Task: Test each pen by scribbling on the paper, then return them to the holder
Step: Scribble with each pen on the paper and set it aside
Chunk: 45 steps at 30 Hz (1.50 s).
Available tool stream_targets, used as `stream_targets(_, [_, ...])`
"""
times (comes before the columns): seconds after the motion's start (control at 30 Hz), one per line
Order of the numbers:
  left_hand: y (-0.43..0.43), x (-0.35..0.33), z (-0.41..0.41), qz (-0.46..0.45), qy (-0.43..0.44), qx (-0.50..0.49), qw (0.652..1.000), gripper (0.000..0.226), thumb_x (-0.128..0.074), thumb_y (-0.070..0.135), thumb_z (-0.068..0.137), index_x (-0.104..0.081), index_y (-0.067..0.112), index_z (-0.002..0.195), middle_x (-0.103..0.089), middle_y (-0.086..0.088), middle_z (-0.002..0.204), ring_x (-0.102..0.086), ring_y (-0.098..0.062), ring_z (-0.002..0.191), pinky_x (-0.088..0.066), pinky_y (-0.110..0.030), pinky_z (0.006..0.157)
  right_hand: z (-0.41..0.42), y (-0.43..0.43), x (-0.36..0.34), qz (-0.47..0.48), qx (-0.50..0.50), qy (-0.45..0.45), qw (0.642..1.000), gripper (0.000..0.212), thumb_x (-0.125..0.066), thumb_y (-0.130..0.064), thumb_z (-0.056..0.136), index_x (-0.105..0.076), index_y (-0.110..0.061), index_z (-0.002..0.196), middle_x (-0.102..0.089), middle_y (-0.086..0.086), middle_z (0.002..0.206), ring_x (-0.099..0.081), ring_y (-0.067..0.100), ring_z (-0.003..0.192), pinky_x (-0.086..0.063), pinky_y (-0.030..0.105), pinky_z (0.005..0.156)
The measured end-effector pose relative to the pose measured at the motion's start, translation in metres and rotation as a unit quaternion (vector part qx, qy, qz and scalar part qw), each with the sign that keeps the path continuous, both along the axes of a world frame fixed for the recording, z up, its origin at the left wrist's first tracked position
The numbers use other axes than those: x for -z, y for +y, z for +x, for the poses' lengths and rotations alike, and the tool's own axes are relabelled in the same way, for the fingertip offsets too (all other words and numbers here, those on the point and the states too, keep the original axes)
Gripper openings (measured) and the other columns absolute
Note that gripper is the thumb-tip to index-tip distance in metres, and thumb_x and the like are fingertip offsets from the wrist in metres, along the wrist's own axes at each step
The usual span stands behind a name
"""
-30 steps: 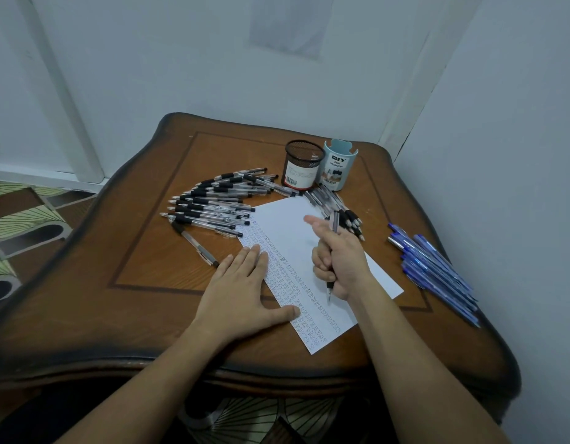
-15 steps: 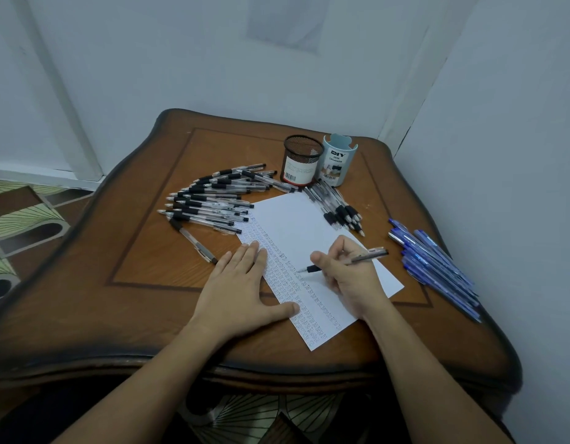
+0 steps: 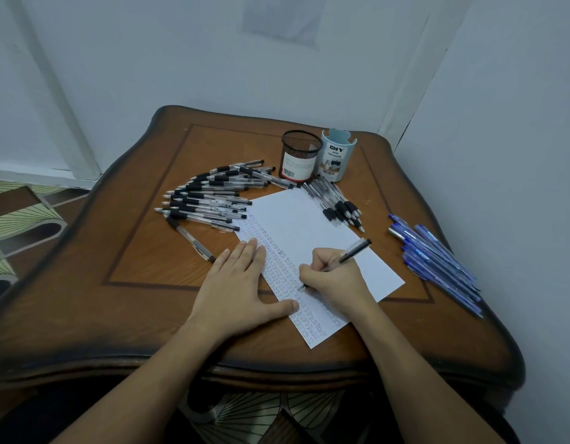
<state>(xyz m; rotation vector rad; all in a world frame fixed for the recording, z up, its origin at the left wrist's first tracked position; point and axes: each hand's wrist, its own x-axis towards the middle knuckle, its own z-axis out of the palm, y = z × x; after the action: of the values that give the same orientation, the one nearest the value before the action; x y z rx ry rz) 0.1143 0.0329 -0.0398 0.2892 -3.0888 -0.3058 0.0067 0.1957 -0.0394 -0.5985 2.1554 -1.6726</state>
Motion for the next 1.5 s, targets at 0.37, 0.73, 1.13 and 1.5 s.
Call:
stream_targets(0.37, [0.0000,0.0004,0.0000,-0.001,0.002,0.002,1.000,0.127,-0.003,0.098,0.057,-0.002,0.021,0.158,0.006,0.002,0.165,0.007,-0.013,0.151,0.007,-0.033,0.120,-0.0014,0.0016,0.0026,-0.003,-0.012,0.027,1.000,0.038,-0.067,-0.022,0.068,-0.036,-0.024,0.047,-0.032,-0.006,0.050,-0.042,0.015,0.050,-0.040,0.038,0.059])
stream_targets(0.73, [0.0008,-0.0009,0.0010,-0.002,-0.001,0.002,1.000,0.128,-0.002,0.098,0.056,-0.001,0.021,0.158,0.007,0.002,0.165,0.007,-0.012,0.151,0.008,-0.033,0.120,-0.0026,0.0027,0.0010,0.004,-0.008,0.037,0.999,0.042,-0.065,-0.011,0.074,-0.032,-0.021,0.049,-0.030,-0.005,0.051,-0.043,0.011,0.047,-0.042,0.035,0.057])
stream_targets(1.13, [0.0010,-0.0010,0.0002,0.000,0.001,0.001,1.000,0.128,-0.002,0.098,0.056,-0.002,0.021,0.158,0.007,0.002,0.165,0.007,-0.012,0.151,0.008,-0.033,0.119,0.0009,0.0029,-0.0030,0.025,-0.003,0.062,0.998,0.039,-0.065,-0.017,0.071,-0.033,-0.023,0.048,-0.030,-0.009,0.049,-0.040,0.009,0.046,-0.041,0.037,0.057])
stream_targets(1.5, [-0.0002,0.0013,-0.0004,-0.001,0.000,-0.002,1.000,0.126,-0.005,0.099,0.058,-0.002,0.022,0.158,0.007,0.003,0.165,0.007,-0.012,0.151,0.008,-0.033,0.120,0.0013,0.0034,-0.0024,0.011,0.004,0.066,0.998,0.052,-0.065,0.000,0.081,-0.031,-0.023,0.050,-0.029,-0.008,0.049,-0.043,0.003,0.044,-0.039,0.030,0.054])
